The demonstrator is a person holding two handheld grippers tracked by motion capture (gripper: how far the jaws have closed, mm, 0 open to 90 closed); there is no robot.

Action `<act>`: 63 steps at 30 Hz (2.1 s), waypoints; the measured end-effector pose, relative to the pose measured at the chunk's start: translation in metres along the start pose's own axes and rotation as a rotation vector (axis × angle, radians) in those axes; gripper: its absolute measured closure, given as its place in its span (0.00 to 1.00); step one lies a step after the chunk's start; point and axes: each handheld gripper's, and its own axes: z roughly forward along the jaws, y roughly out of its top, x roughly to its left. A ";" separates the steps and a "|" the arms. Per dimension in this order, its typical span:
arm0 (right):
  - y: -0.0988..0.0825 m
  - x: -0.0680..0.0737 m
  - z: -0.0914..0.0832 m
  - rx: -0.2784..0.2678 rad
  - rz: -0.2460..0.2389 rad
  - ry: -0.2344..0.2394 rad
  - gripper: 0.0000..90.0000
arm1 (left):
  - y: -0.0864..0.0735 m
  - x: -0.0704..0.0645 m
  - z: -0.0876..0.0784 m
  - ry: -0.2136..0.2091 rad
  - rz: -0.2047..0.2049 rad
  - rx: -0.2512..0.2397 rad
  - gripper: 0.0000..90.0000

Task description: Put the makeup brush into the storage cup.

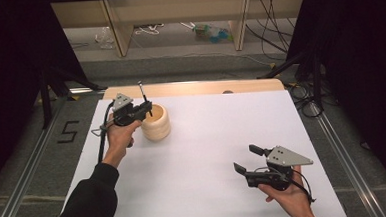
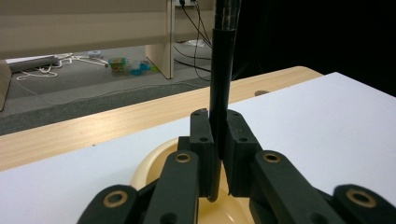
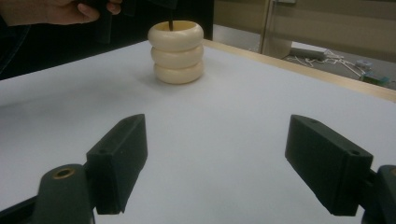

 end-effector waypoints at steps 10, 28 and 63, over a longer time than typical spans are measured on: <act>0.000 0.000 0.001 0.003 -0.004 -0.002 0.25 | -0.006 -0.003 0.006 -0.001 -0.041 0.040 0.93; -0.001 0.000 0.002 0.004 -0.005 0.000 0.25 | -0.011 -0.004 0.010 -0.014 -0.020 0.089 0.93; 0.000 0.000 0.001 0.002 -0.005 0.003 0.25 | -0.005 -0.004 -0.002 -0.009 -0.053 0.137 0.69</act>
